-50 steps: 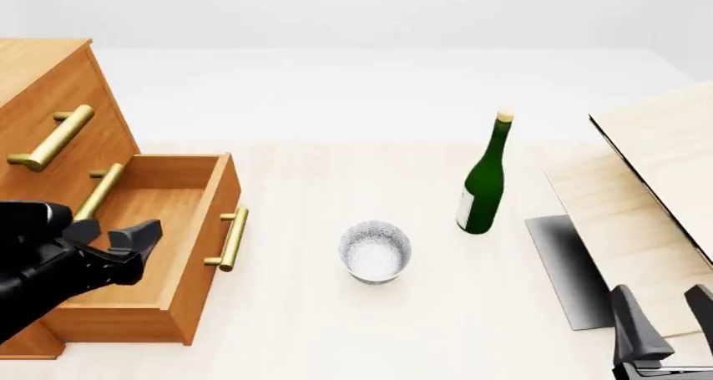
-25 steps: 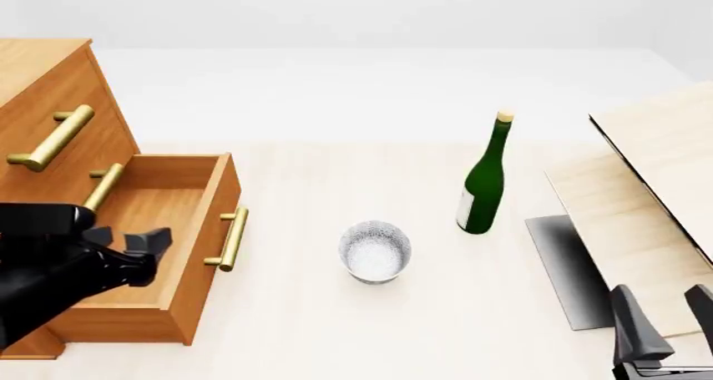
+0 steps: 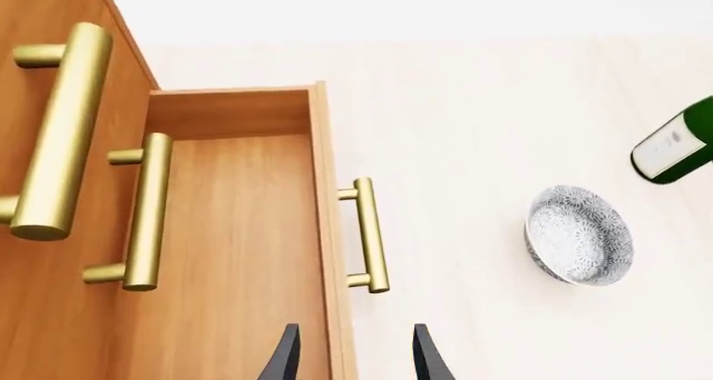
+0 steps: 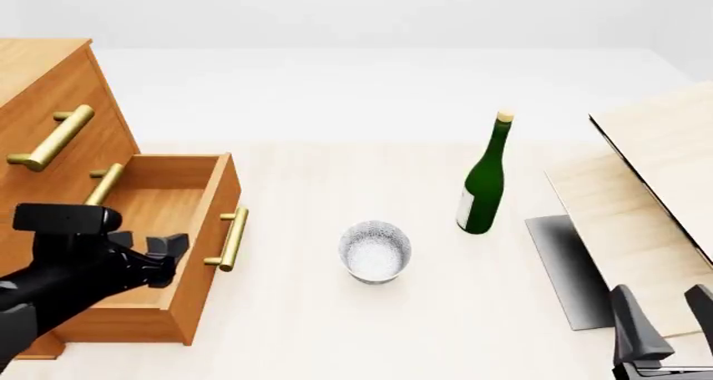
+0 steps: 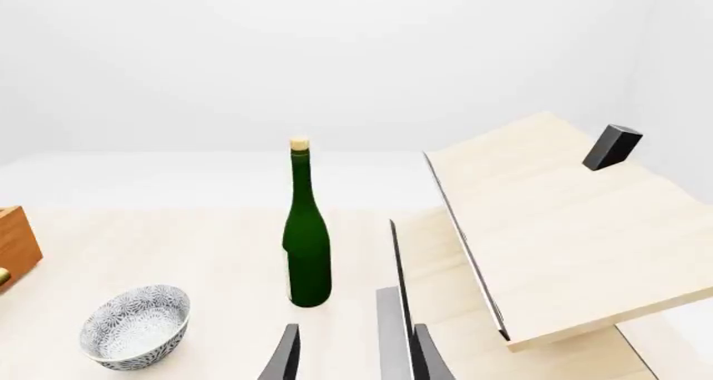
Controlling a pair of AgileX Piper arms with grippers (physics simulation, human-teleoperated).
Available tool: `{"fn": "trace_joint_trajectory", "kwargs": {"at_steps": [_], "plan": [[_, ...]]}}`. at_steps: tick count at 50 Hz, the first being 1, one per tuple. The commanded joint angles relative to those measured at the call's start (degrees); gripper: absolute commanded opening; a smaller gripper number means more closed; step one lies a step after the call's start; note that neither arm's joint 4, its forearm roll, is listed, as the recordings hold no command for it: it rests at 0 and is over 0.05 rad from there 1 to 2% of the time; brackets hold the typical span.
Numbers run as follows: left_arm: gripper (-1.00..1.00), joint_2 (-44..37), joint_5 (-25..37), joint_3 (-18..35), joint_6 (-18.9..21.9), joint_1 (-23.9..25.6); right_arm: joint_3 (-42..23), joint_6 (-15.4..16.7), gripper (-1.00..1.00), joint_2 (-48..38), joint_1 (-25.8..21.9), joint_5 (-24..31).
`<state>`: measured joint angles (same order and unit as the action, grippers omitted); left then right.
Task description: Put the bowl in the bottom drawer of the cabinet and close it.
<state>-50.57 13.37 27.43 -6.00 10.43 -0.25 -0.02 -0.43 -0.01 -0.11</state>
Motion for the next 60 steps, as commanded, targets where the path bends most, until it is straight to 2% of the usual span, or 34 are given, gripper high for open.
{"fn": "trace_joint_trajectory", "kwargs": {"at_steps": [1, 28, 60], "plan": [[1.0, -2.9, -1.9, -0.2, -0.1, 0.6, 0.0, 0.0, 1.0, 0.0, 0.0, 0.0], [1.0, -7.4, -5.8, -2.3, 1.2, 0.4, 0.0, 0.0, 1.0, 0.0, 0.0, 0.0], [1.0, -11.4, -8.7, -4.7, -0.3, 2.5, 0.0, 0.0, 1.0, 0.0, 0.0, 0.0]]}}
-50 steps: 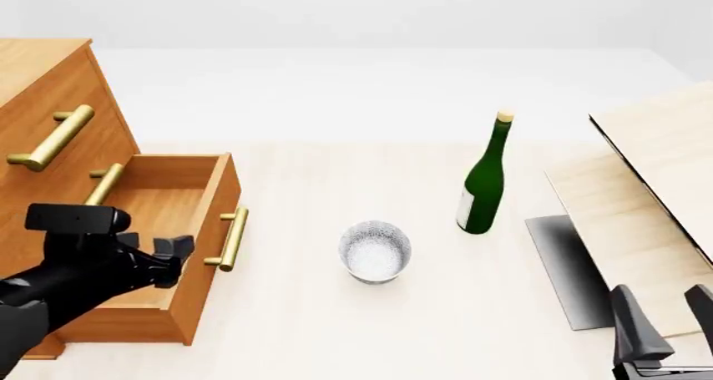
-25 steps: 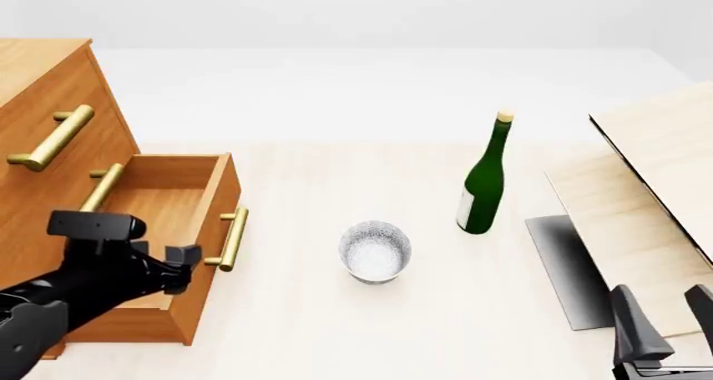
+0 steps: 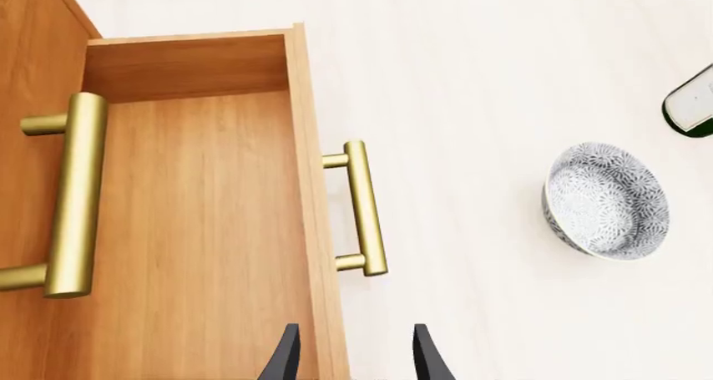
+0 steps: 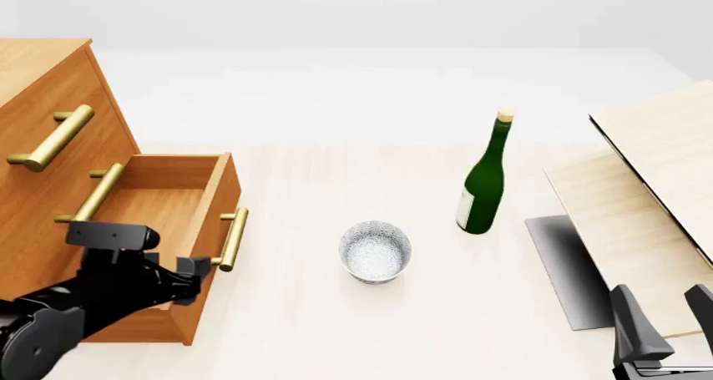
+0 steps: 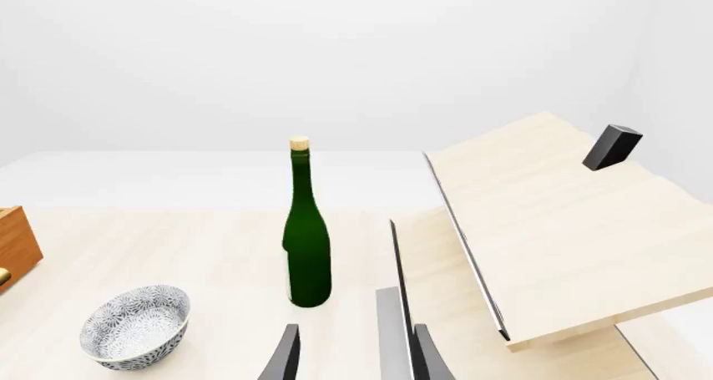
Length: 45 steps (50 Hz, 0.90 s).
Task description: Put the bowl in the bottom drawer of the cabinet and close it.
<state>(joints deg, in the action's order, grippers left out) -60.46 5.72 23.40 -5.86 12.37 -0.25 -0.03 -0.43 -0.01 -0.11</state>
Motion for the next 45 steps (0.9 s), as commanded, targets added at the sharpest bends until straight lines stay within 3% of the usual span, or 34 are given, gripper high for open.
{"fn": "trace_joint_trajectory", "kwargs": {"at_steps": [1, 26, 45], "plan": [[1.0, -1.8, -1.2, -0.7, -0.6, 0.6, 0.0, 0.0, 1.0, 0.0, 0.0, 0.0], [1.0, -7.2, -3.5, -1.4, -3.2, 1.3, 0.0, 0.0, 1.0, 0.0, 0.0, 0.0], [1.0, -6.2, -3.9, -2.3, -2.8, 3.2, 0.0, 0.0, 1.0, 0.0, 0.0, 0.0]]}}
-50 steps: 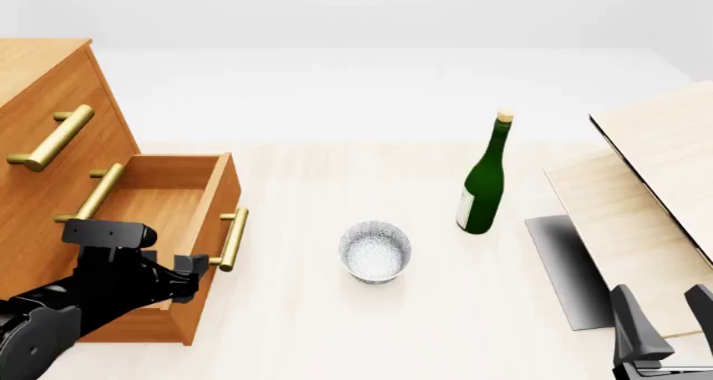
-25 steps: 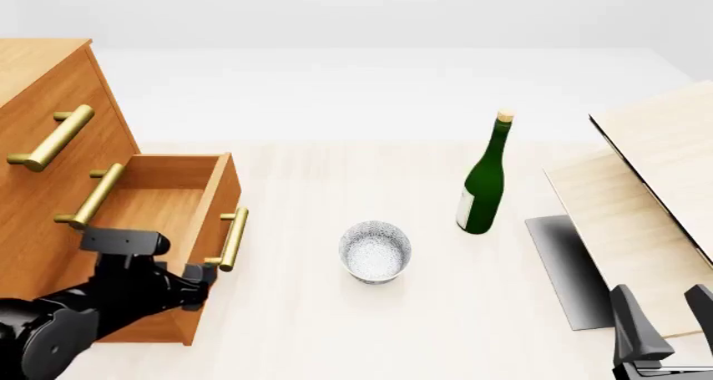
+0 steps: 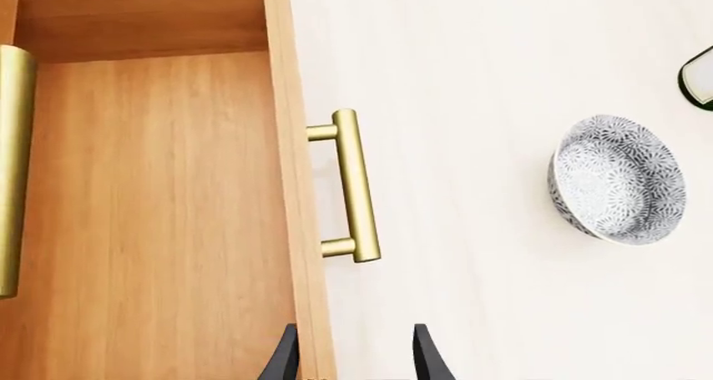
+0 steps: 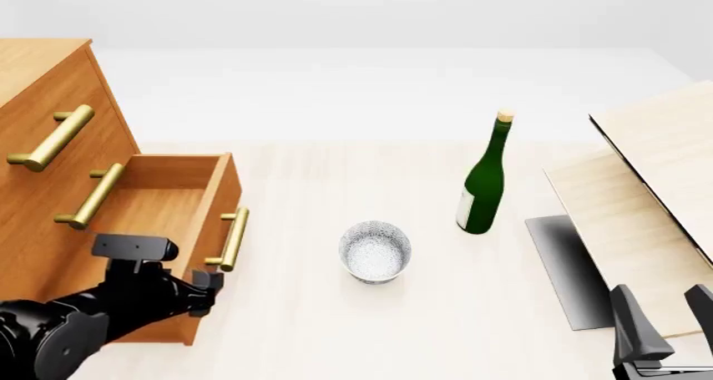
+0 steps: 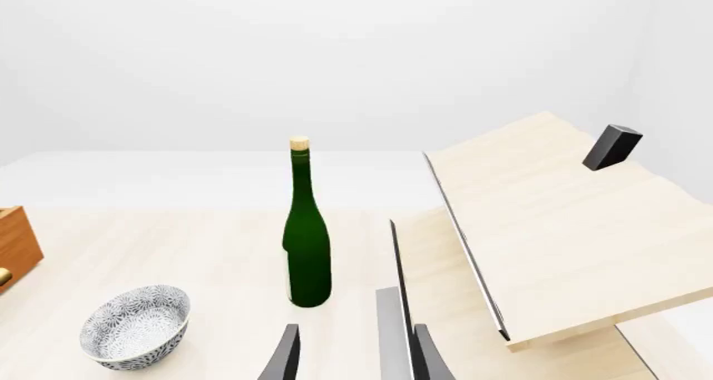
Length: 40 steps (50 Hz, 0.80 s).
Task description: Put the bowl in the bottom drawer of the cabinet and close it.
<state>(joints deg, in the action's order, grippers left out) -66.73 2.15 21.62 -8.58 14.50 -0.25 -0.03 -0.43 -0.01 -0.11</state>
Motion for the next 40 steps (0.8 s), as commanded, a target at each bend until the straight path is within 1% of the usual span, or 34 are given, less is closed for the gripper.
{"fn": "trace_joint_trajectory", "kwargs": {"at_steps": [1, 26, 40], "plan": [[1.0, -0.1, -0.5, -0.6, -0.1, 1.1, 0.0, 0.0, 1.0, 0.0, 0.0, 0.0], [1.0, -2.8, -2.5, -0.7, -2.3, 4.4, 0.0, 0.0, 1.0, 0.0, 0.0, 0.0], [1.0, -3.4, -3.2, -0.3, -2.5, 6.2, 0.0, 0.0, 1.0, 0.0, 0.0, 0.0]]}}
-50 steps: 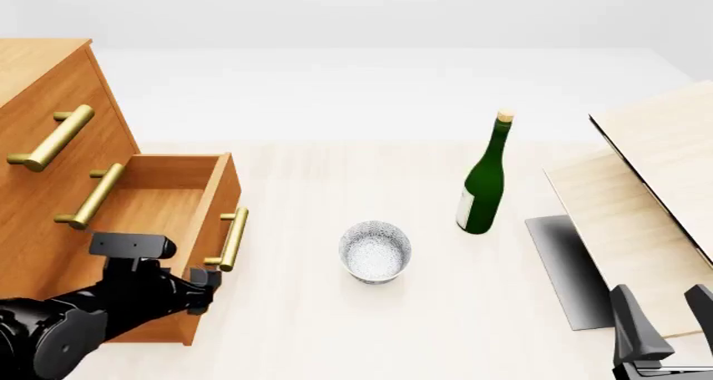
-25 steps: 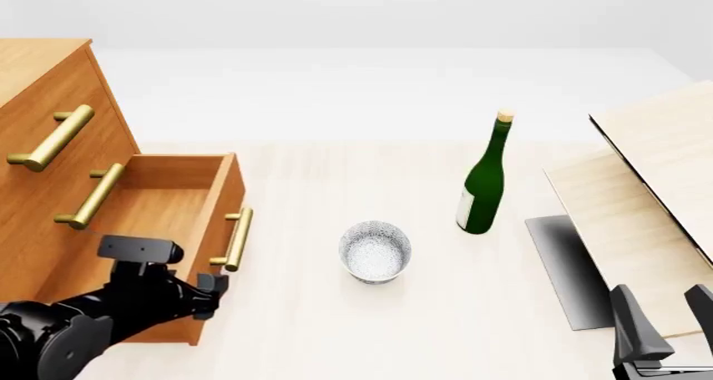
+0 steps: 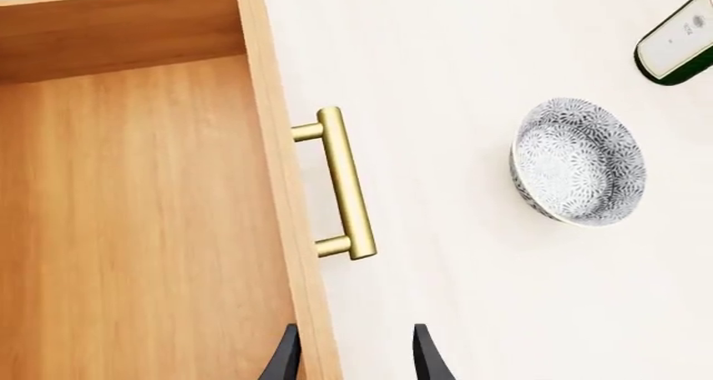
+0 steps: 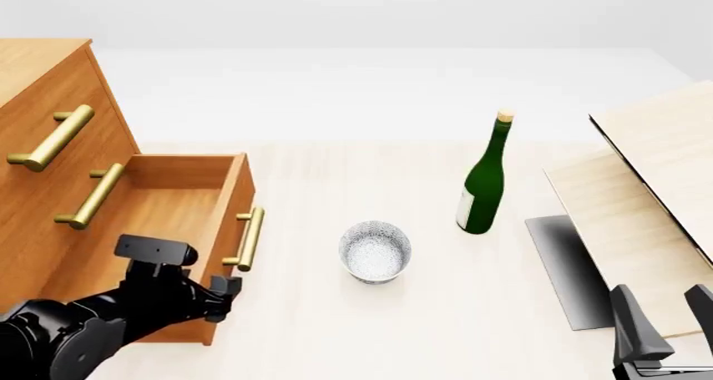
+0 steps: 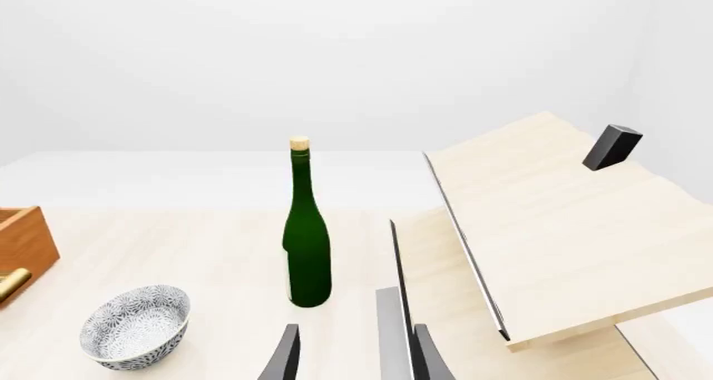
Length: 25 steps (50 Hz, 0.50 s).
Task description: Put the bowl in the bottom drawer of the cabinet and close it.
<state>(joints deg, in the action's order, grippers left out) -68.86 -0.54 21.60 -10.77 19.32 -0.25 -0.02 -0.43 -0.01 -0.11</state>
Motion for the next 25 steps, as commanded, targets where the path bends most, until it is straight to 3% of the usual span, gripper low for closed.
{"fn": "trace_joint_trajectory", "kwargs": {"at_steps": [1, 21, 25], "plan": [[1.0, -1.3, -0.5, -0.3, -0.4, 1.5, 0.0, 0.0, 1.0, 0.0, 0.0, 0.0], [1.0, -1.2, -0.6, 0.4, -0.1, 3.0, 0.0, 0.0, 1.0, 0.0, 0.0, 0.0], [1.0, 0.5, 0.3, 0.4, -1.4, 5.9, 0.0, 0.0, 1.0, 0.0, 0.0, 0.0]]}}
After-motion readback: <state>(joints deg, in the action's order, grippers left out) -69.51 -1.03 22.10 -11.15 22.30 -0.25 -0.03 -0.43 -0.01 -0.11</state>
